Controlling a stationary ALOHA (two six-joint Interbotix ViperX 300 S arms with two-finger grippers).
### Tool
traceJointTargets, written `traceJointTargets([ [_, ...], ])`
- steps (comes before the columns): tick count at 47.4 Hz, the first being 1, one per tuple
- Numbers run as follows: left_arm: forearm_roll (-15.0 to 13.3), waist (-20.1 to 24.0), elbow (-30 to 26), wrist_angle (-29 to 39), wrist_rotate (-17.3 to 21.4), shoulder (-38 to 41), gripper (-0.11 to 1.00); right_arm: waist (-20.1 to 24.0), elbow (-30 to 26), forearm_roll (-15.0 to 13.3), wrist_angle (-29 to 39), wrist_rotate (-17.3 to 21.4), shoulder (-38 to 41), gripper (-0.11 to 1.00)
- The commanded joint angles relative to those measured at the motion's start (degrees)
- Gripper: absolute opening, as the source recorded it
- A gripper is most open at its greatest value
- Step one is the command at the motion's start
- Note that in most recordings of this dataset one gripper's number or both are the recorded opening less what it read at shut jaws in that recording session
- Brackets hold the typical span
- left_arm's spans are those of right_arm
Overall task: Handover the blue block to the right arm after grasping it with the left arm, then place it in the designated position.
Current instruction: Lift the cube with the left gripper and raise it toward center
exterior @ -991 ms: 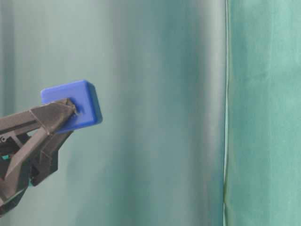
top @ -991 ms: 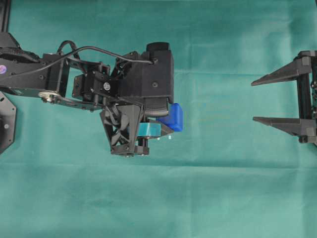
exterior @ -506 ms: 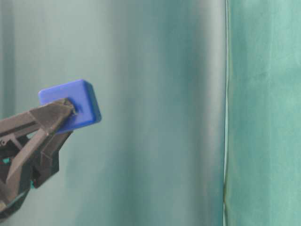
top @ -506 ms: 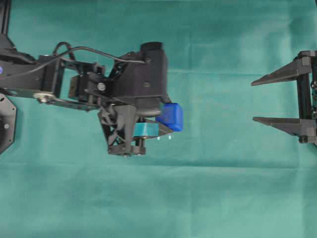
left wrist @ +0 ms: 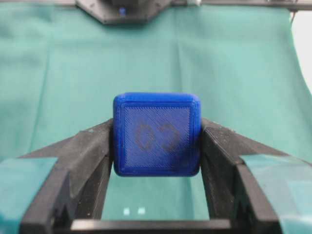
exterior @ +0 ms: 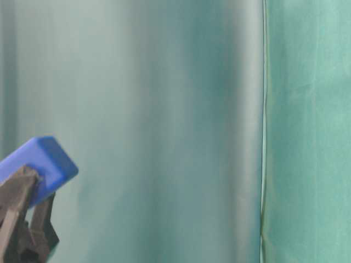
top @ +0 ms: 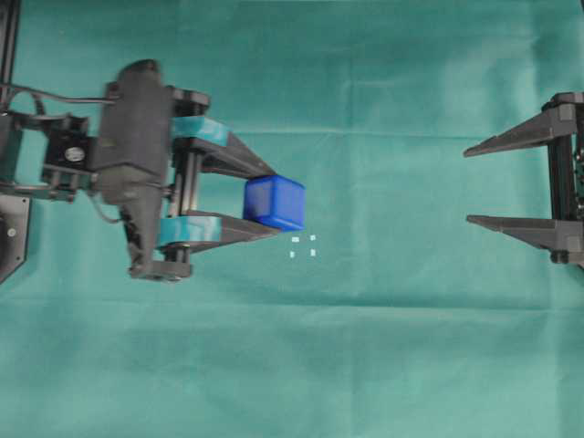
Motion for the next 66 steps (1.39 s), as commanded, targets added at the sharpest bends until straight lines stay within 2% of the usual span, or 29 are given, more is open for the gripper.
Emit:
traceJointTargets([
  [1, 0.1, -0.2, 3.0, -6.6, 0.2, -2.1, 0.47, 0.1, -1.7, -0.7, -1.1, 0.1, 0.3, 0.99],
  [8, -0.2, -0.2, 7.6, -14.4, 0.2, -2.4, 0.47, 0.0, -1.7, -1.1, -1.2, 0.1, 0.4, 0.99],
  [15, -0.3, -0.2, 9.9, -18.5, 0.1, -2.4, 0.47, 0.0, -1.7, -1.2, -1.1, -0.1, 0.4, 0.99],
  [48, -0.4, -0.2, 9.8, -19.2, -0.1, -2.2, 0.47, 0.0, -1.7, -1.4, -1.0, -0.4, 0.6, 0.99],
  [54, -0.4, -0.2, 9.8, -19.2, -0.1, -2.2, 0.47, 0.0, -2.0, -3.3, -0.8, -1.3, 0.7, 0.99],
  [66, -0.4, -0.2, 9.8, -19.2, -0.3, -2.2, 0.47, 0.1, -4.0, -10.3, -1.1, -6.2, 0.4, 0.99],
])
